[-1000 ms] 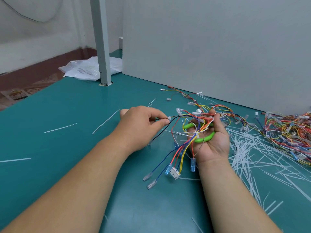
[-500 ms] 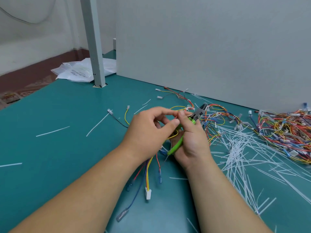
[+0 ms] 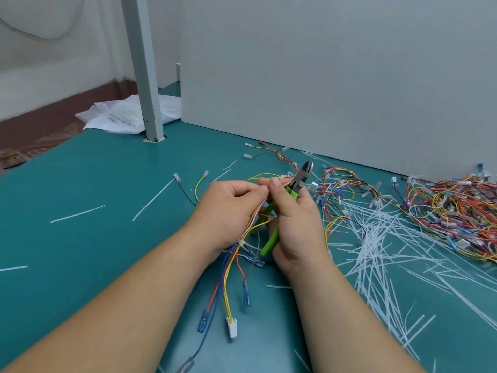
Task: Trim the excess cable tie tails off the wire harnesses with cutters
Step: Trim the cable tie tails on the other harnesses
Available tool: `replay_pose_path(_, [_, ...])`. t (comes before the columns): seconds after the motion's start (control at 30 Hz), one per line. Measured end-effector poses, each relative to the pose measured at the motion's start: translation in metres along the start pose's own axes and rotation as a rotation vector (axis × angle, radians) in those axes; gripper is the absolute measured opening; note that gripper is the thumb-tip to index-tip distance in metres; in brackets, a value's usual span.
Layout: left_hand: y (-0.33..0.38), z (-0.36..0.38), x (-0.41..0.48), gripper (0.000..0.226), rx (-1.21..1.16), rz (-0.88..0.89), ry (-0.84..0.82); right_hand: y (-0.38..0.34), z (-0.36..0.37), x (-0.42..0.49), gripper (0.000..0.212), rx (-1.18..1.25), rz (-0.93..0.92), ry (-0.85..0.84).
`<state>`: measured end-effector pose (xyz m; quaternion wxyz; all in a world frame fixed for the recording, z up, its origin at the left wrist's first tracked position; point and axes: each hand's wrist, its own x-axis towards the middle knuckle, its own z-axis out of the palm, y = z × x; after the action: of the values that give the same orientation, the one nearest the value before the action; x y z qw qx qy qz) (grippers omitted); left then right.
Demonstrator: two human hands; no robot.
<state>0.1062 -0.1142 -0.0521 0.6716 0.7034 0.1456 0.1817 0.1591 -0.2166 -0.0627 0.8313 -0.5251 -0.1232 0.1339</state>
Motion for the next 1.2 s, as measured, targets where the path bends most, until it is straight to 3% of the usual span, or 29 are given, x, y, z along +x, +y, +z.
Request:
replay_pose_path(0.2, [0.003,-0.001,0.001,0.022,-0.170,-0.058,-0.020,0.001,0.000,-0.003,0.018,-0.078,-0.049,0.011])
replay_pose_path(0.37, [0.001,-0.001,0.001,0.018,-0.129,-0.050,-0.060,0.001,0.000,-0.004,0.016,-0.104,-0.095,0.056])
replay_pose_path(0.6, [0.009,-0.008,0.006,0.019,-0.186,-0.017,0.204,-0.002,0.002,-0.002,0.010,0.028,-0.057,0.070])
replay_pose_path(0.77, [0.013,-0.011,0.007,0.015,-0.323,0.014,0.294,-0.003,0.001,-0.004,0.044,-0.100,0.007,0.030])
replay_pose_path(1.0, [0.011,-0.006,0.007,0.005,-0.405,0.066,0.313,-0.001,0.010,-0.012,0.027,-0.341,-0.074,-0.050])
replay_pose_path(1.2, [0.009,-0.003,0.004,0.011,-0.326,0.116,0.251,-0.002,0.015,-0.014,0.020,-0.041,0.044,0.083])
